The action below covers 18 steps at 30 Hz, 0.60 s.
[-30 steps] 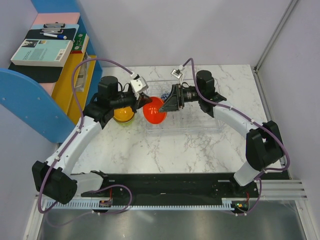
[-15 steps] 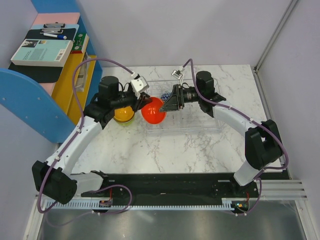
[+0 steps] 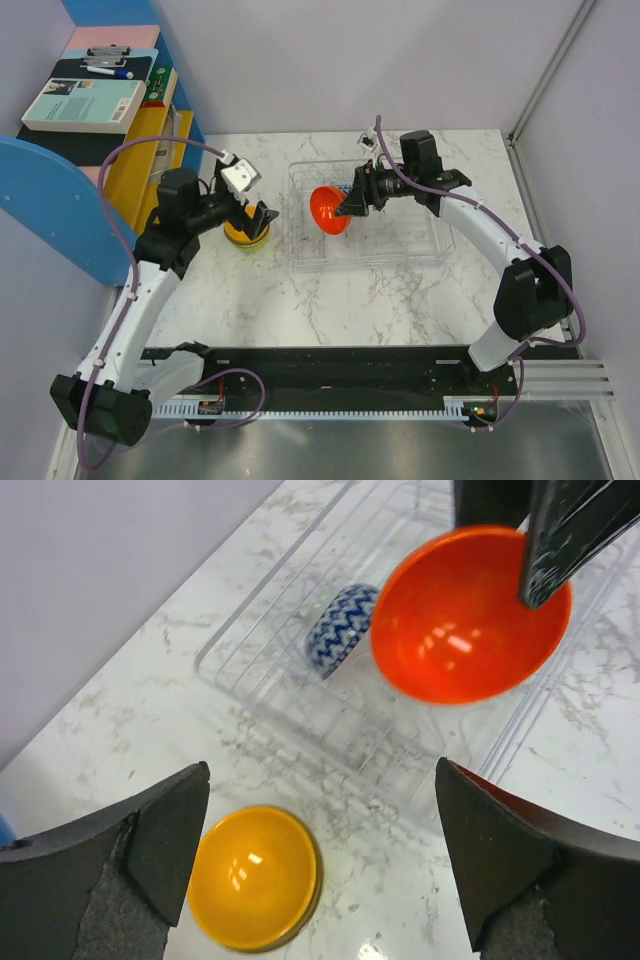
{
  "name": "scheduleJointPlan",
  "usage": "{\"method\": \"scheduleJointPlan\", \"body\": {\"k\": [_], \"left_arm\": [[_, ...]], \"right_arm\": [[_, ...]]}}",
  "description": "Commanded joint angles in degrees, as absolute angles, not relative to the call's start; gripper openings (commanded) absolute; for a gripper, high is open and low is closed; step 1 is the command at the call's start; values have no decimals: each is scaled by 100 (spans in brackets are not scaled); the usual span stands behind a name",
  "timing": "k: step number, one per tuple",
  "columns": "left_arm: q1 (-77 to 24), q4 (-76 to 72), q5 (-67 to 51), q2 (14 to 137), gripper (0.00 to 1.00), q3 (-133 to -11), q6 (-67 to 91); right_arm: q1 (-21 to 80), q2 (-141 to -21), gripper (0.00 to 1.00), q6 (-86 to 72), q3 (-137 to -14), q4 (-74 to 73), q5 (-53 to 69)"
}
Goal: Load the bowls into the dish rack
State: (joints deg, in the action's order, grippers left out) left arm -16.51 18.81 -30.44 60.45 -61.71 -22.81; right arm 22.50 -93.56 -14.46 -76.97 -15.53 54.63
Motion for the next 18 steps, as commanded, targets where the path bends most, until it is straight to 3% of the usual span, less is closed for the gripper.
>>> {"method": "scheduleJointPlan", "body": {"k": [1, 5, 8, 18], "left_arm": [[-872, 2320, -3119, 5723, 100, -5855, -2338], [356, 2469, -3821, 5669, 100, -5555, -2337], [684, 2654, -4086, 5783, 100, -5432, -2469], [800, 2584, -4394, 5564, 100, -4914, -2593]], "right_arm": [[2294, -9053, 0, 971, -8314, -3329, 3905], [2408, -8851, 0, 1880, -8271, -3647, 2394], [2452, -8684, 0, 2240, -8235, -3691, 1987], [2847, -8464, 0, 2698, -8077, -3727, 1284]]}}
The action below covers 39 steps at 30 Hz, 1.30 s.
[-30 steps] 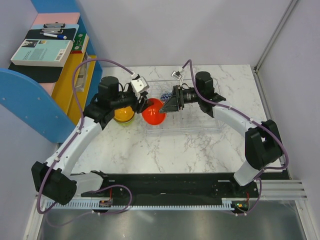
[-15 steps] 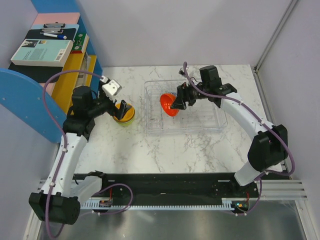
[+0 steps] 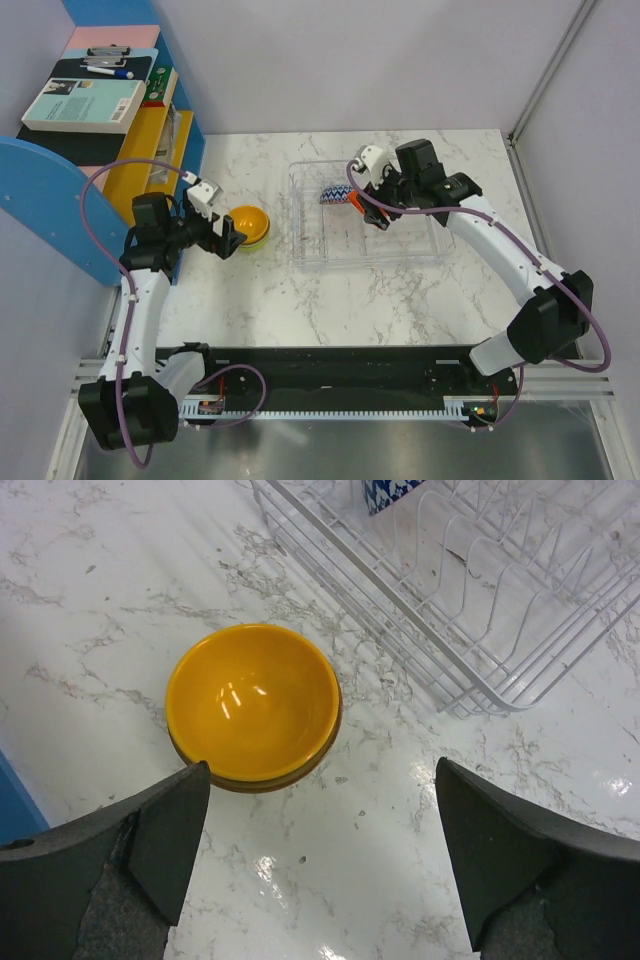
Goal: Load the bowls into the dish rack
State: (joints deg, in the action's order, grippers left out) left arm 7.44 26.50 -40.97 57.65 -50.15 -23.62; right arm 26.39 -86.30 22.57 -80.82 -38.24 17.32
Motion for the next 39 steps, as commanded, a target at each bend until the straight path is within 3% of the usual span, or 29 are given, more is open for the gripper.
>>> {"method": "scheduleJointPlan", "body": {"k": [1, 10, 25, 39], "left_arm": [[800, 2567, -4412, 5563, 100, -4896, -2549], [861, 2408, -4526, 5528, 100, -4694, -2487], [932, 2382, -4623, 5555, 100, -4641, -2479], [958, 2373, -4702, 5546, 100, -4623, -2479]], "right_arm": [[2891, -8499, 0, 2724, -8068, -3735, 1205], [3524, -9043, 0, 3050, -8086, -3648, 265], [3884, -9545, 0, 3331, -8305, -3621, -299], [4017, -9071, 0, 3542, -8578, -3674, -852]]}}
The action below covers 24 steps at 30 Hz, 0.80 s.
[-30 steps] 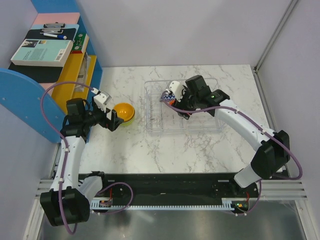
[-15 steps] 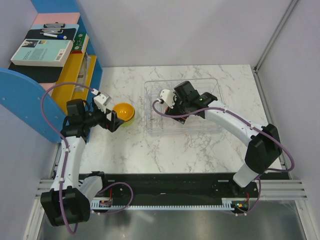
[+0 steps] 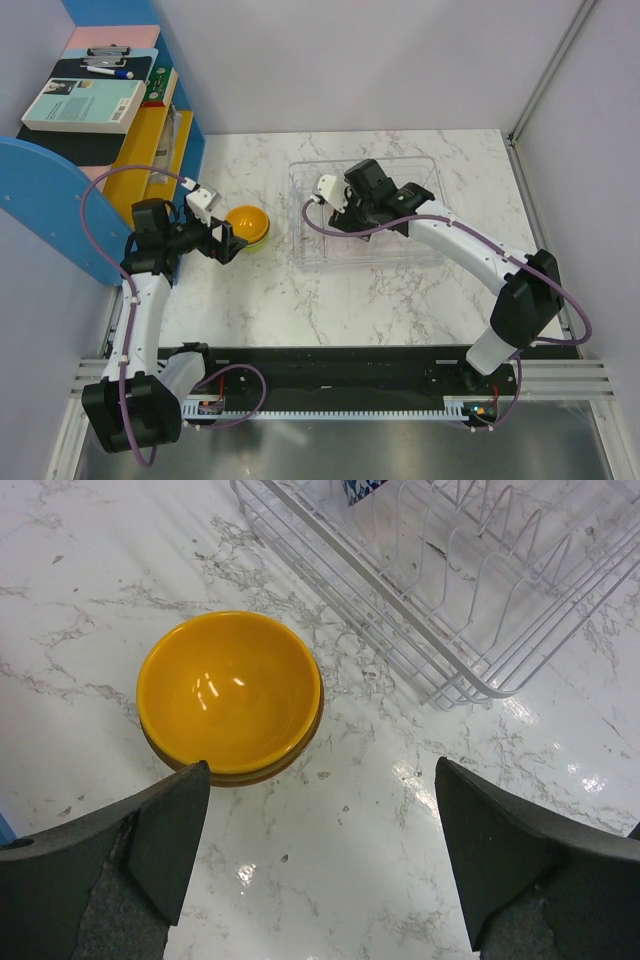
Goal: Load the bowls into the dish rack
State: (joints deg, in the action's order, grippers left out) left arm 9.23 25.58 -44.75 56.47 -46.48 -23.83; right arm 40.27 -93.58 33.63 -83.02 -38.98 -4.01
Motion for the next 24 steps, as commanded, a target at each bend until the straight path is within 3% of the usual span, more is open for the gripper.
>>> {"method": "scheduleJointPlan", "body": {"k": [1, 24], "left_arm": [[958, 2373, -4711, 5546, 100, -4614, -2487], [967, 2373, -4764, 5555, 100, -4588, -2487]], "right_arm": [[4008, -9070, 0, 3559, -8578, -3665, -844], [4034, -9852, 0, 3551, -8437, -3437, -413]]}}
